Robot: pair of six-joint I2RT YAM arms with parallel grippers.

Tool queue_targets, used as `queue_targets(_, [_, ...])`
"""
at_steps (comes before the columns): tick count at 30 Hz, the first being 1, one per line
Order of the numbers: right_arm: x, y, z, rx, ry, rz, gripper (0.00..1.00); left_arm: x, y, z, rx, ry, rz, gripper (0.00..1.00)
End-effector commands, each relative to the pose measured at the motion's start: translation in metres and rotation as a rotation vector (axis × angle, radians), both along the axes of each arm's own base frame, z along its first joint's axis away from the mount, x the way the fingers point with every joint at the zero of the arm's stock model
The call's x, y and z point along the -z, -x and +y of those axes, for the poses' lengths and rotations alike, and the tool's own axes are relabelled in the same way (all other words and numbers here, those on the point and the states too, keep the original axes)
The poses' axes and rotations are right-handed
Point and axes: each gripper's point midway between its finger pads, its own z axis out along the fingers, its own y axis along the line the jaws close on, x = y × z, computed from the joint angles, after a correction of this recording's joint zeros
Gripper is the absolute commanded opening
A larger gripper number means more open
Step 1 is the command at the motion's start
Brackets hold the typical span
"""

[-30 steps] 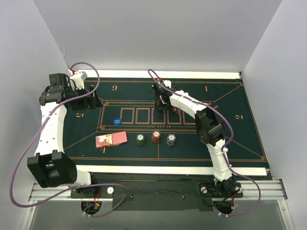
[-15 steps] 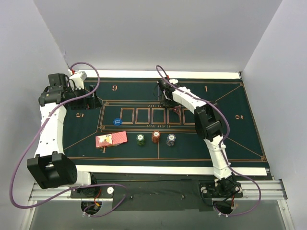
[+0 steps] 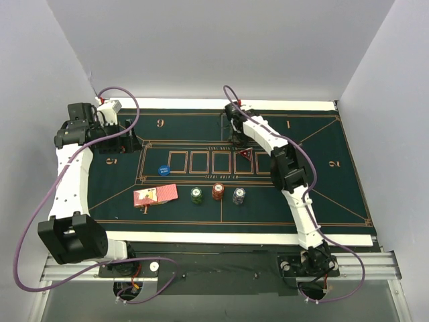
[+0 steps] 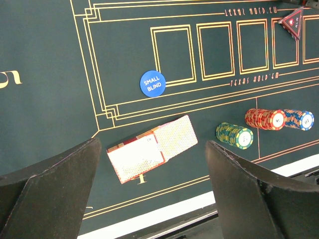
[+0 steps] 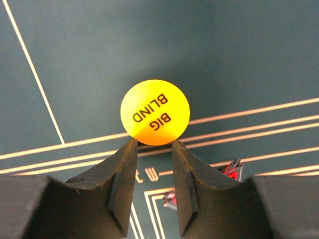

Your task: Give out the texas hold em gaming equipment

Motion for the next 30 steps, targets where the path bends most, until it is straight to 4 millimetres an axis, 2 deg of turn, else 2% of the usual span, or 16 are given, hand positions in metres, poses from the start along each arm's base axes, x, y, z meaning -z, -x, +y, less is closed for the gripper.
queue_targets(1, [0.006,-0.01,-0.025,0.045,0.061,0.029,0.3,-0.012,-0.01,0.004,0.0,-0.01,-0.054,0.97])
queue_targets(7, [0.004,-0.033,-0.032,0.071,0.028,-0.003,0.31,-0.009,-0.015,0.004,-0.004,-0.001,-0.046,0.97])
queue_targets(10, [-0.001,-0.036,-0.031,0.06,0.017,-0.013,0.32,-0.008,-0.016,0.005,-0.006,0.0,-0.043,0.97])
queue_targets(12, [-0.011,-0.034,-0.028,0.038,0.016,-0.025,0.38,-0.008,-0.016,0.005,-0.007,0.001,-0.042,0.97])
queue_targets(15, [-0.027,-0.018,-0.024,-0.013,0.05,-0.042,0.48,-0.011,-0.013,0.004,-0.006,0.002,-0.044,0.97])
queue_targets(16, [-0.017,-0.006,-0.028,-0.021,0.077,-0.012,0.5,-0.013,-0.011,0.003,-0.003,0.001,-0.049,0.97])
queue_targets(17, [-0.033,-0.005,-0.023,-0.039,0.073,-0.049,0.51,-0.013,-0.01,0.003,-0.006,0.0,-0.05,0.97])
queue_targets(18, [-0.023,0.006,-0.028,-0.047,0.1,-0.022,0.52,-0.016,-0.008,0.003,-0.005,0.0,-0.056,0.97])
queue_targets(19, [-0.034,0.008,-0.026,-0.055,0.1,-0.044,0.52,-0.017,-0.007,0.002,-0.004,0.002,-0.057,0.97])
queue_targets(24, [-0.019,0.034,-0.036,-0.068,0.16,0.01,0.52,-0.024,0.004,-0.001,-0.004,0.005,-0.067,0.97])
queue_targets(30, [-0.007,0.048,-0.047,-0.038,0.178,0.047,0.51,-0.03,0.011,0.0,-0.004,-0.008,-0.075,0.97])
